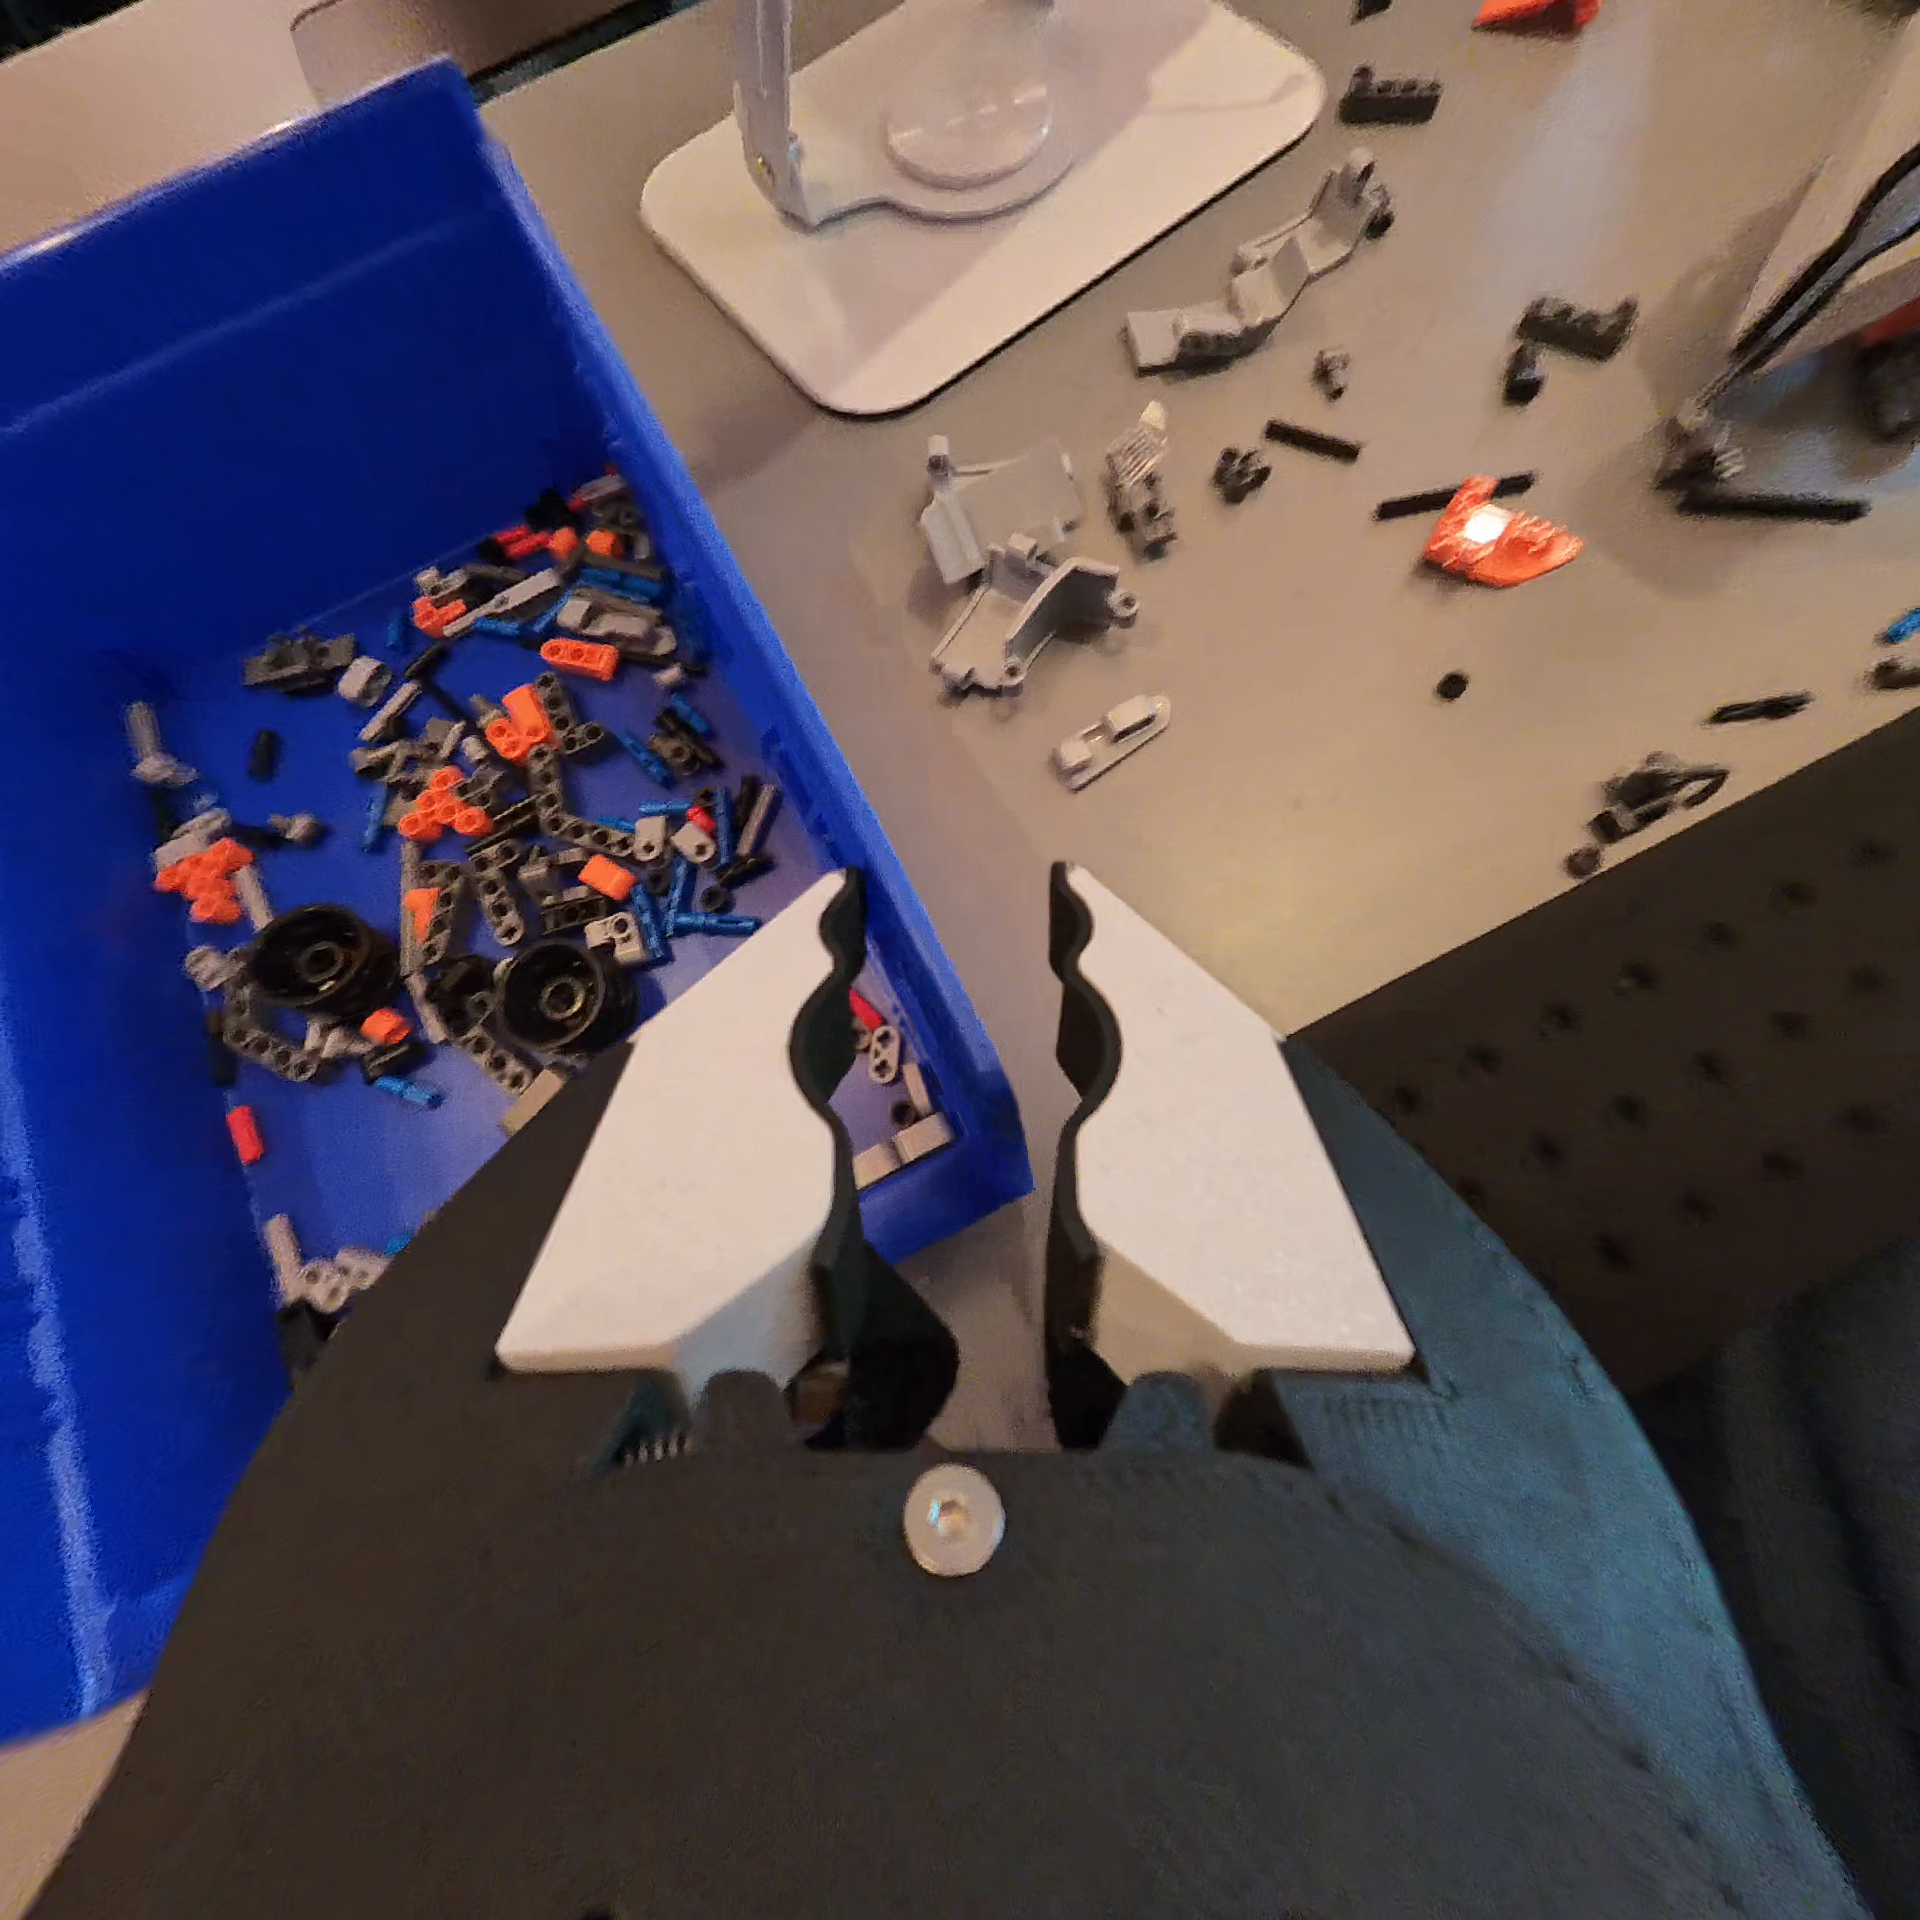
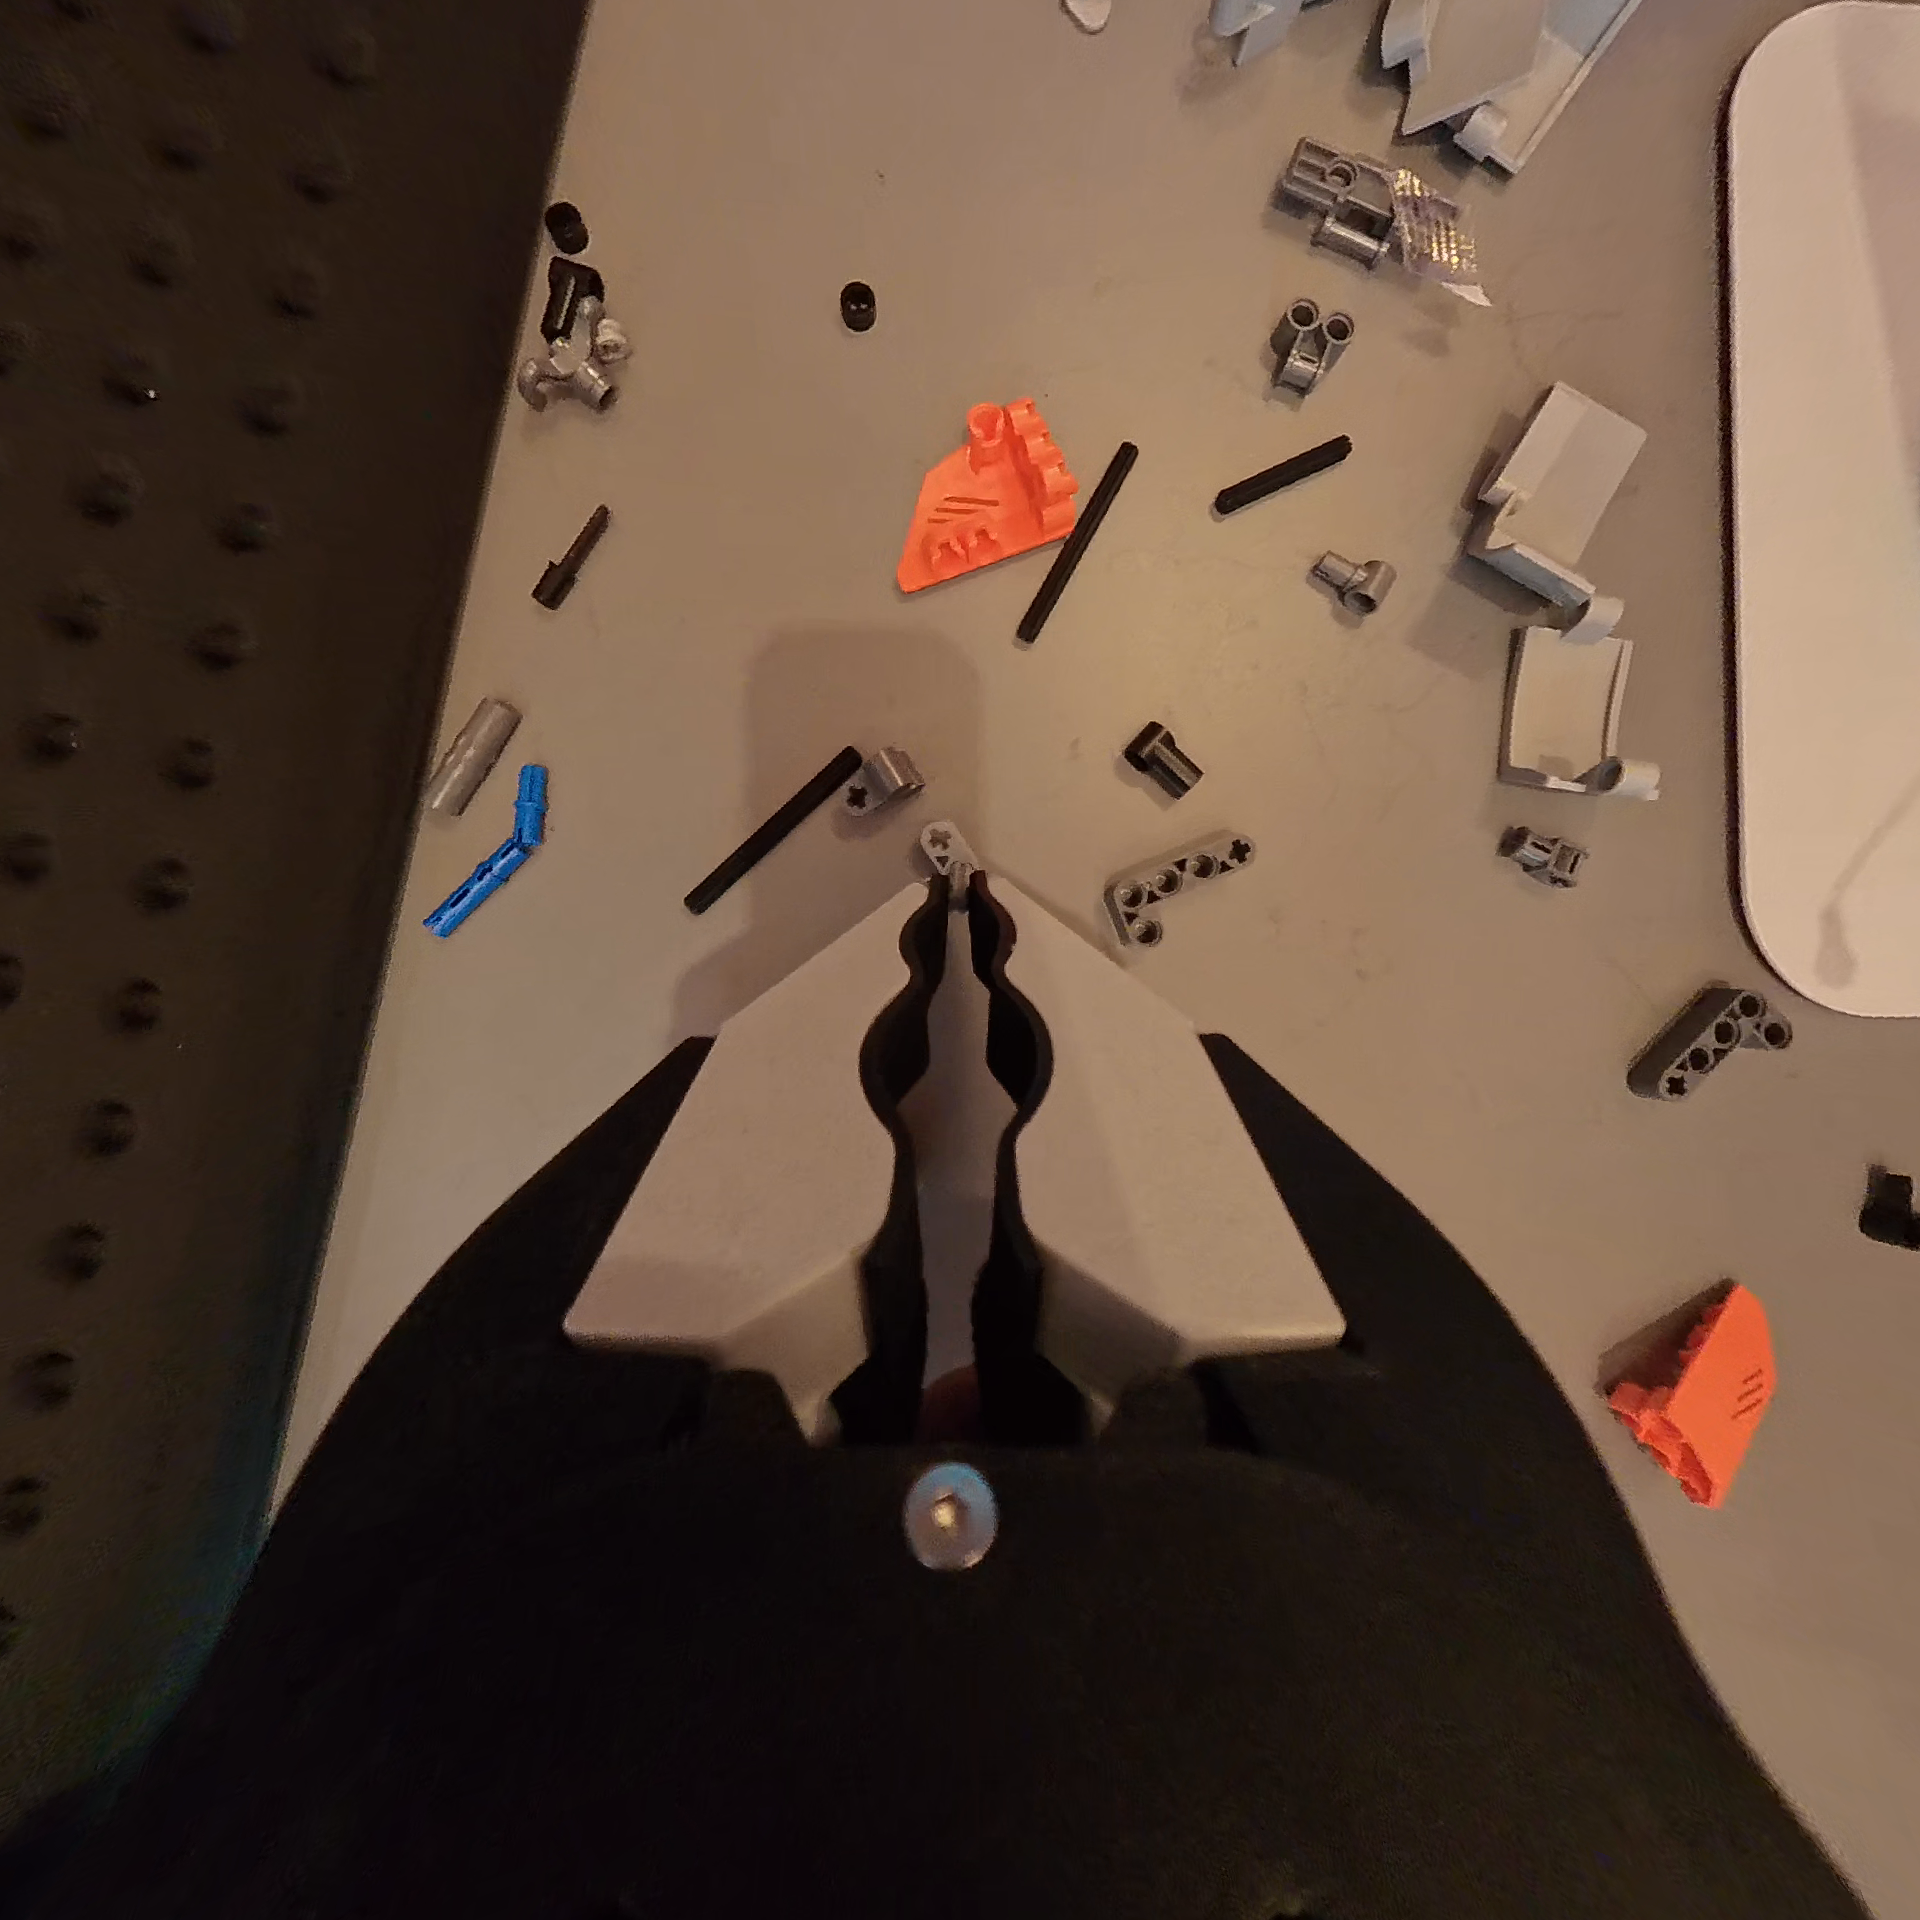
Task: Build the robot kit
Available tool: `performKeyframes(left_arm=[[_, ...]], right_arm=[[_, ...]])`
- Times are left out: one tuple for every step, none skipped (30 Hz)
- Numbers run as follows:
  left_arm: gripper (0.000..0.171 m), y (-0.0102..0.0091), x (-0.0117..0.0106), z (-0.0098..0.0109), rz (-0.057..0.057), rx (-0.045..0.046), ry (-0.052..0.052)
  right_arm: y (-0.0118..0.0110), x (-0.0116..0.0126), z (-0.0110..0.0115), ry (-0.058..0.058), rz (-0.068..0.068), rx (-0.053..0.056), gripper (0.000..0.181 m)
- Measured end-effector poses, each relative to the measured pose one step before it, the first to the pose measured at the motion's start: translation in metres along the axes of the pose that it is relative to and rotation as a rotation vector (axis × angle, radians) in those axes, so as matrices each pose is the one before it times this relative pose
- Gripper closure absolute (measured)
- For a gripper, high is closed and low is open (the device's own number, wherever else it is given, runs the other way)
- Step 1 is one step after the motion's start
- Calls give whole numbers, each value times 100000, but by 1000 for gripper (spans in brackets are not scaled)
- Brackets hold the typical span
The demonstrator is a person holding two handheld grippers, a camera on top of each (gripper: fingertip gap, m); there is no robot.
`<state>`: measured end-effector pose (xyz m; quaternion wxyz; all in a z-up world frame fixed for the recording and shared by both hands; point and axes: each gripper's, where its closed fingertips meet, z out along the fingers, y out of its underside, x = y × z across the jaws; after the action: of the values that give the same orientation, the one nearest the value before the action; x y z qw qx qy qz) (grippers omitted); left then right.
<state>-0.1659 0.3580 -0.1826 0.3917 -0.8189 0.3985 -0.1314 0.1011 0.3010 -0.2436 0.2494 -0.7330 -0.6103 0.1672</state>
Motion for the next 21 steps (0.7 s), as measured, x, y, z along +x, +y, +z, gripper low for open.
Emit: performKeyframes(left_arm=[[134, -305, 740, 339, -218, 1351, 2920], [134, -391, 460, 327, -260, 1636, 1193], [133, -428, 553, 405, -635, 2049, 1988], [129, -395, 752, 425, -144, 2331, 3875], [128, -389, 517, 261, 503, 2354, 3281], [131, -306, 246, 55, 368, 1838, 2156], [129, -257, 148, -268, 713, 1375, 2120], [127, -330, -113, -566, 1643, 1694, 881], [127, -318, -388, -787, 2597, 1327, -320], [128, -231, -710, -852, 2762, 180, -1503], [135, -256, -1196, -870, 2487, -28, -3598], [143, -214, -2013, -770, 2949, -1012, -7629], [148, -28, -2316, -494, 3408, -2739, -8771], [152, 33, -1904, -110, 2770, -3364, -5670], [153, 283, -1608, 291, 2410, -5218, -3341], [153, 254, -1581, 651, 3645, -5462, -3017], [155, 217, -1652, 989, 4876, -5361, -3539], [156, 543, -1318, 1249, 4387, -7624, -1664], [156, 622, -888, 1277, 4759, -8739, 590], [158, 469, -1016, 1232, 6263, -7764, -636], [158, 487, -708, 1301, 5260, -7407, 1258]], right_arm=[[-51, 112, 8, 470, 529, 325, 180], [-79, 89, -13, 559, 472, 382, 180], [-120, 39, -15, 369, 525, 552, 180], [-138, -26, -33, 256, 379, 598, 180], [-101, -39, -30, 368, 149, 345, 180], [-70, -18, -38, 507, 17, 226, 180], [-126, 5, -69, 547, 46, 577, 180], [-154, 11, -70, 469, 212, 874, 180], [-145, 17, -61, 402, 258, 826, 180], [-122, -5, -41, 362, 153, 751, 180], [-110, -12, 3, 393, -1, 627, 180], [-72, -28, 35, 380, -295, 276, 180], [-98, -23, 47, 345, -592, 140, 180], [-176, 8, 34, 343, -698, 447, 180], [-236, -8, 8, 47, -469, 792, 180], [-206, -55, 18, -240, -264, 927, 180], [-151, -90, 37, -279, -298, 836, 180], [-44, -142, 54, -300, -426, 381, 180], [64, -139, 35, -49, -704, -175, 180], [97, -116, -8, 120, -809, -182, 180], [47, -145, -55, -148, -480, 366, 180]])
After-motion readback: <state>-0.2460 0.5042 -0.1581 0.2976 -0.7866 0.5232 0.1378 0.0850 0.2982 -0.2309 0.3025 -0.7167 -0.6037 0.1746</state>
